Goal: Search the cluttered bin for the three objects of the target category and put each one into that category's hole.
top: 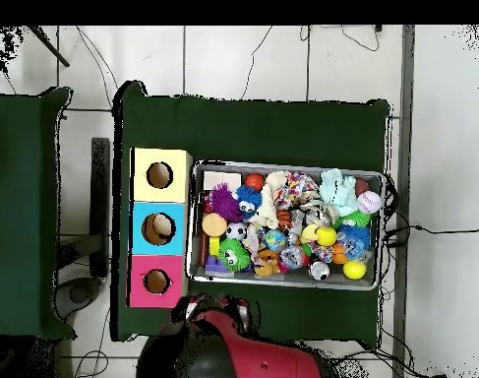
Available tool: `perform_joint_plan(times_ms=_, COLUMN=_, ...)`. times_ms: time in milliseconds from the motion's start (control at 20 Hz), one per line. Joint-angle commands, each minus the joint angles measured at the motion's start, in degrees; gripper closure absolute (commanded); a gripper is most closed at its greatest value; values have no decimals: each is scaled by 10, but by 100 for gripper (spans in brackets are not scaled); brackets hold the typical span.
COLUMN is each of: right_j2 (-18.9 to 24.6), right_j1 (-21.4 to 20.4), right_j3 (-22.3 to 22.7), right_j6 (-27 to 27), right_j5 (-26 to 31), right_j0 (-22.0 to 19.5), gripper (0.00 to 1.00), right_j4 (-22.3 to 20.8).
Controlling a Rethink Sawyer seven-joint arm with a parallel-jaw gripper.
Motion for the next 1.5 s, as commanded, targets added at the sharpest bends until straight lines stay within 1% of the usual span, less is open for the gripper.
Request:
perform_joint_plan(times_ms=50, right_j2=60, right_j1=60, right_j3=4, right_j6=-50, right_j5=-40, right_j0=-40, gripper=0, right_j4=-20)
perform_joint_plan(times_ms=300, right_j2=79, right_j1=86, right_j3=-1, right_j6=-49, right_j5=-73, right_j0=-58, gripper=0, right_j4=-33)
perform_joint_plan(times_ms=750, right_j2=130, right_j1=129, right_j3=-16, right_j6=-74, right_j5=-95, right_j0=-107, gripper=0, right_j4=-46)
perform_joint_plan(times_ms=900, right_j2=144, right_j1=147, right_j3=-24, right_j6=-68, right_j5=-104, right_j0=-118, gripper=0, right_j4=-57)
perform_joint_plan(times_ms=1250, right_j2=173, right_j1=173, right_j3=-29, right_j6=-59, right_j5=-125, right_j0=-142, gripper=0, right_j4=-75)
perform_joint_plan(times_ms=1450, right_j2=196, right_j1=224, right_j3=-52, right_j6=-66, right_j5=-140, right_j0=-162, gripper=0, right_j4=-91)
perform_joint_plan(times_ms=1500, right_j2=199, right_j1=229, right_j3=-58, right_j6=-67, right_j5=-140, right_j0=-164, gripper=0, right_j4=-98)
